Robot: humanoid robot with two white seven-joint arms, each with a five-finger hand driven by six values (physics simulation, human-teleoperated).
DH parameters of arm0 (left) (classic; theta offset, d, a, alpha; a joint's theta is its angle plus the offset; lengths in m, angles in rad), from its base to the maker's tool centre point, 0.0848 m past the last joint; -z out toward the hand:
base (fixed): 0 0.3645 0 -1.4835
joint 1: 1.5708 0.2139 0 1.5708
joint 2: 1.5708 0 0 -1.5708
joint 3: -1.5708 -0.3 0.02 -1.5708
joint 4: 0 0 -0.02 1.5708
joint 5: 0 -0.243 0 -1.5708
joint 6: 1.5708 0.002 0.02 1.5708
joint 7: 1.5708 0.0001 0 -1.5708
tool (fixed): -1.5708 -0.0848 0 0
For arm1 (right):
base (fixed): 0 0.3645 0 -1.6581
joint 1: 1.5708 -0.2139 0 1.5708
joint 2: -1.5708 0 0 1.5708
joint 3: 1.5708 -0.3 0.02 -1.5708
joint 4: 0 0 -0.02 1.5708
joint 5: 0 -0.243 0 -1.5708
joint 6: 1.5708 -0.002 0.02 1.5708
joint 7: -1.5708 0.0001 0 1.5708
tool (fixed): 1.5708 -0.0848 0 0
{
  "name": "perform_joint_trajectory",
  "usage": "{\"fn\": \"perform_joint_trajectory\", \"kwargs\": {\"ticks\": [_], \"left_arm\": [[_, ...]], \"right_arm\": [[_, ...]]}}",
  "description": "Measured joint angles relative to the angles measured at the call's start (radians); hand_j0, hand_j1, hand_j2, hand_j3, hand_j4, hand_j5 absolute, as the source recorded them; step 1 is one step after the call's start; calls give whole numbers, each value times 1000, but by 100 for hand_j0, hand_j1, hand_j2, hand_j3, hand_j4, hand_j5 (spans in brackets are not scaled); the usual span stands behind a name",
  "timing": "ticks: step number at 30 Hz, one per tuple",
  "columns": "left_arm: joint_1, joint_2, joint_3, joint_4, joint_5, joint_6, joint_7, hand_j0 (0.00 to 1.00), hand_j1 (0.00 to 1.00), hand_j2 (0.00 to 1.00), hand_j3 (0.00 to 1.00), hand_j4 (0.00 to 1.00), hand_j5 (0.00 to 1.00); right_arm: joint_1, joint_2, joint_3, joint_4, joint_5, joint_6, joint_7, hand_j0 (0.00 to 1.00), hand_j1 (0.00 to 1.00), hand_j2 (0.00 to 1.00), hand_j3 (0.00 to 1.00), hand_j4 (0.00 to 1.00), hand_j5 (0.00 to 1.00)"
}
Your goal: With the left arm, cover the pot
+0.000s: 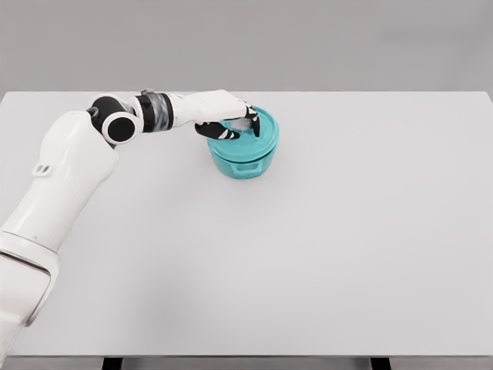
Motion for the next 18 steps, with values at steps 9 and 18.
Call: {"fn": "perform_joint_trajectory", "kwargs": {"ticks": [9,18], "left_arm": [[0,1,0,0,0,0,0,63,63,63,63,63,63],[0,1,0,-1,0,-1,0,63,63,63,63,63,63]], "right_arm": [[0,0,0,0,0,0,0,100,100,100,100,100,100],[0,0,0,0,0,0,0,100,100,100,100,100,100]]}}
